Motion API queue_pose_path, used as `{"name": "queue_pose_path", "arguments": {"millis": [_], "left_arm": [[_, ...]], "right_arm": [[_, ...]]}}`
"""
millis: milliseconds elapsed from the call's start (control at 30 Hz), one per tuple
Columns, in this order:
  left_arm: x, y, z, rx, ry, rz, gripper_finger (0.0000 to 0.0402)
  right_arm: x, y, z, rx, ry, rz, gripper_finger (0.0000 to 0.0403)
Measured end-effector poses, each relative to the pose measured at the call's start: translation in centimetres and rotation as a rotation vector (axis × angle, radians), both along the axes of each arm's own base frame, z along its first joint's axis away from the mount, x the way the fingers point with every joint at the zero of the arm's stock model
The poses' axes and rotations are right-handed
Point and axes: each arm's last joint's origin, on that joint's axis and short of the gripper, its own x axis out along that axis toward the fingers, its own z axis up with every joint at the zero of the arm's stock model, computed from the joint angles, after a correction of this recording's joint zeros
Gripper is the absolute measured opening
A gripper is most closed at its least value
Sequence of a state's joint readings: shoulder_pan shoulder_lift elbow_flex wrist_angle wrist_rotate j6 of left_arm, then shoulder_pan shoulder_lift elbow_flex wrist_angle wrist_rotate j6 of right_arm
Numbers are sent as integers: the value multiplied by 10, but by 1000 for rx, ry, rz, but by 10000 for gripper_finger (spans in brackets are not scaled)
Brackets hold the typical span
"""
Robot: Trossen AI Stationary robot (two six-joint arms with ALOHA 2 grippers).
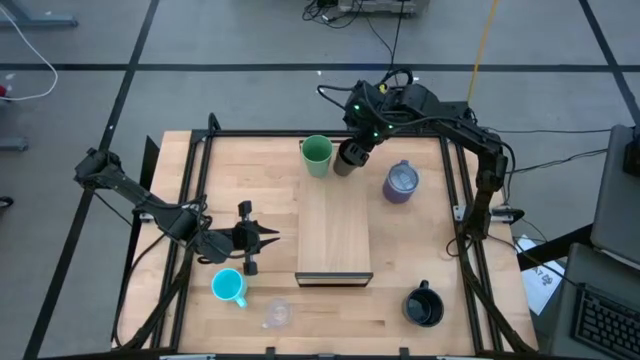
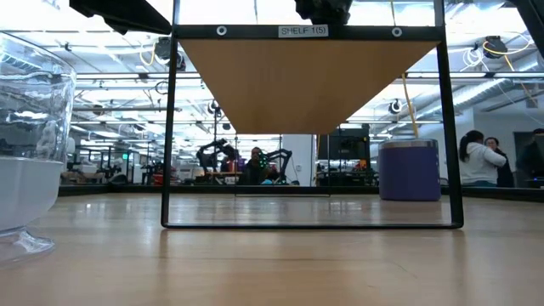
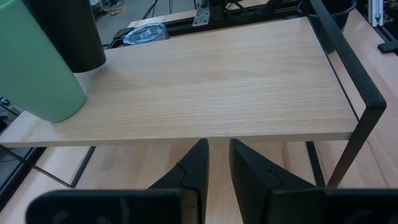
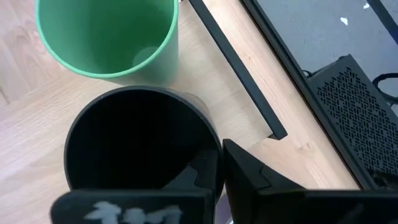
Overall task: Stack small to large cups/mugs on shelf
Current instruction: Put the black cup on the shelf
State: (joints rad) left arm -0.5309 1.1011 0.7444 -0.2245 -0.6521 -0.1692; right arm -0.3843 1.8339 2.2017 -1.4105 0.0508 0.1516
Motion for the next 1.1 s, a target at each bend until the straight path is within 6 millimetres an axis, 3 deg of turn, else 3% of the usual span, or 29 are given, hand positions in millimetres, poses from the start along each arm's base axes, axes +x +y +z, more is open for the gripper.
{"name": "queue_pose_path", "arguments": {"millis": [467,867,1100], "left_arm": [[0,0,0,-2,0,-1,65],[0,0,0,-3,1,1,65],[0,0,0,-2,2,0,65]], "right_arm": [[1,0,0,-7,-9,6,15],[4,-2,2,-22,-46,2,93],[4,-2,0,-26,-33,18,81]]}}
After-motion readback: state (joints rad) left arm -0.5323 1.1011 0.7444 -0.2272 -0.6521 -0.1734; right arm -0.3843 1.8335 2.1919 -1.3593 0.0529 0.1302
